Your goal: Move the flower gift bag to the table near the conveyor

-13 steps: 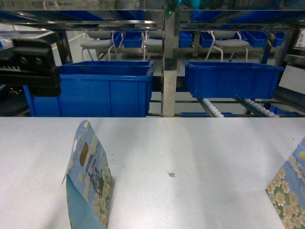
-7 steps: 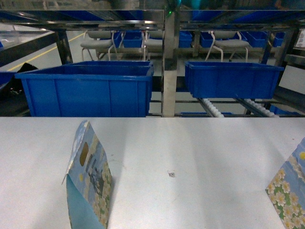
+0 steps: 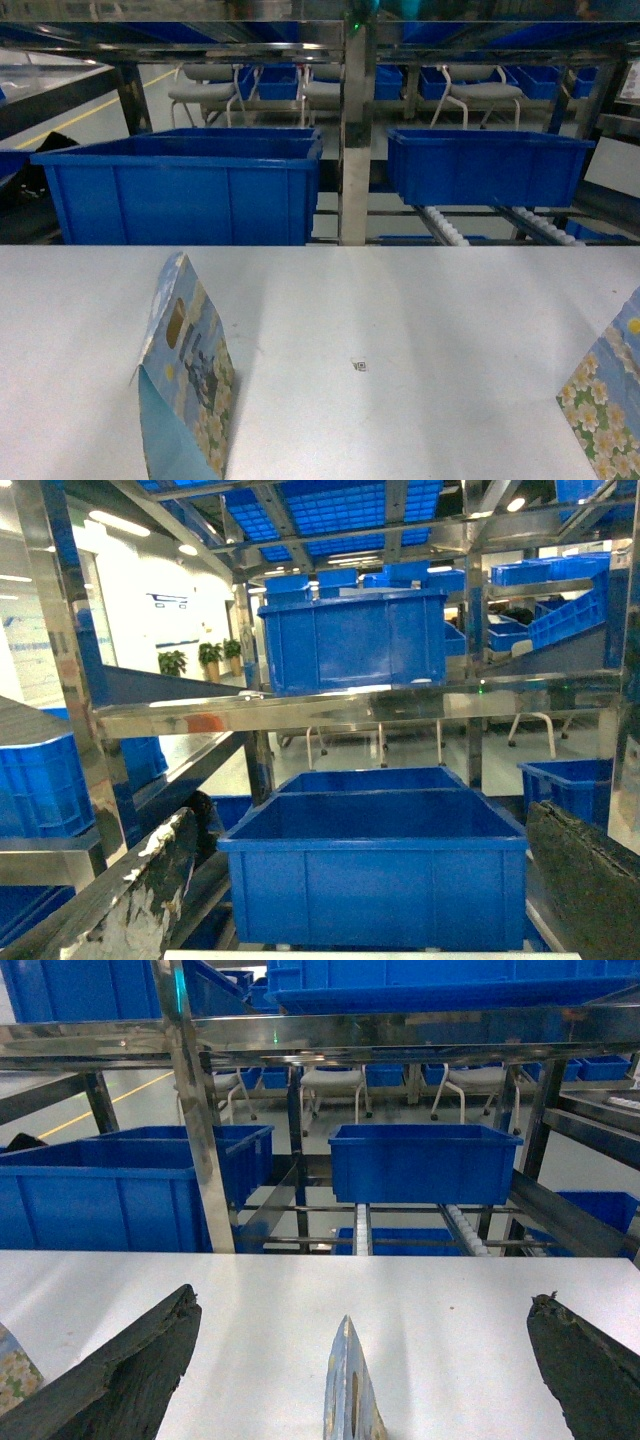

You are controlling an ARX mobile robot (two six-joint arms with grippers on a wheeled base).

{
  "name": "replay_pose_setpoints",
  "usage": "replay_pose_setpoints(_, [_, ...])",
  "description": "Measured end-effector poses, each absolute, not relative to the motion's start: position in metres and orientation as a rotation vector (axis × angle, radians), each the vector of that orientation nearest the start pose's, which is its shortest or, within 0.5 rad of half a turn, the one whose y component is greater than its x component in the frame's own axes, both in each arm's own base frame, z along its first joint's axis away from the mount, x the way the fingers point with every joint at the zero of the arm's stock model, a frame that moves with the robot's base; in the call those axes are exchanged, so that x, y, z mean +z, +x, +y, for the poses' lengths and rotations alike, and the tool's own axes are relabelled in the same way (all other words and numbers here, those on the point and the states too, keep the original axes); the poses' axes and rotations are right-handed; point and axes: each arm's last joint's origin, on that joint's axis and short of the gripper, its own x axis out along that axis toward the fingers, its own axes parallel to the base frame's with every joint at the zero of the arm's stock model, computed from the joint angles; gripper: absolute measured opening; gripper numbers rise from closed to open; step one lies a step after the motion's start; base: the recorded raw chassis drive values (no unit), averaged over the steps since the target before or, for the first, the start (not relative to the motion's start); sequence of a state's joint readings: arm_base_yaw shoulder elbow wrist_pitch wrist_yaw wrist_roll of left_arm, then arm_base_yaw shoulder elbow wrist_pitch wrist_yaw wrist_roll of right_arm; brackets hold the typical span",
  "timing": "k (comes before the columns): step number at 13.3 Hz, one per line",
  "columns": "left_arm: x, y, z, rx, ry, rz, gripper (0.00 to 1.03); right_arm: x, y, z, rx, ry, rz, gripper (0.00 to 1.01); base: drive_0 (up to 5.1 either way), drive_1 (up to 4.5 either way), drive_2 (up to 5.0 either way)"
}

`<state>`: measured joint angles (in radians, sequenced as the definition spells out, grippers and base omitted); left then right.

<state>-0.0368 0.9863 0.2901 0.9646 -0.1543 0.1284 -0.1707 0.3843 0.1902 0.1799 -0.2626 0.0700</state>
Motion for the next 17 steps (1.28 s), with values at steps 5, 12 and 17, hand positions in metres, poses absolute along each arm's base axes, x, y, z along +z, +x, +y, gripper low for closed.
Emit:
replay_pose_setpoints(5, [0.203, 0.165, 0.000, 0.003, 0.014, 0.022, 0.41, 0.202, 0.116, 0.000, 0.010, 0.015, -0.007, 0.58, 0.0, 0.00, 0.0])
replay_pose_setpoints(12, [0.181, 0.134, 0.000, 0.000, 0.003, 0.005, 0.02, 0.179, 0.108, 0.000, 0.003, 0.002, 0.005, 0.02, 0.0, 0.00, 0.0])
replay_pose_setpoints(17, [0.171, 0.122, 0.000, 0.000, 0.002, -0.007, 0.02, 0.168, 0.097, 0.000, 0.003, 0.001, -0.007, 0.02, 0.0, 0.00, 0.0])
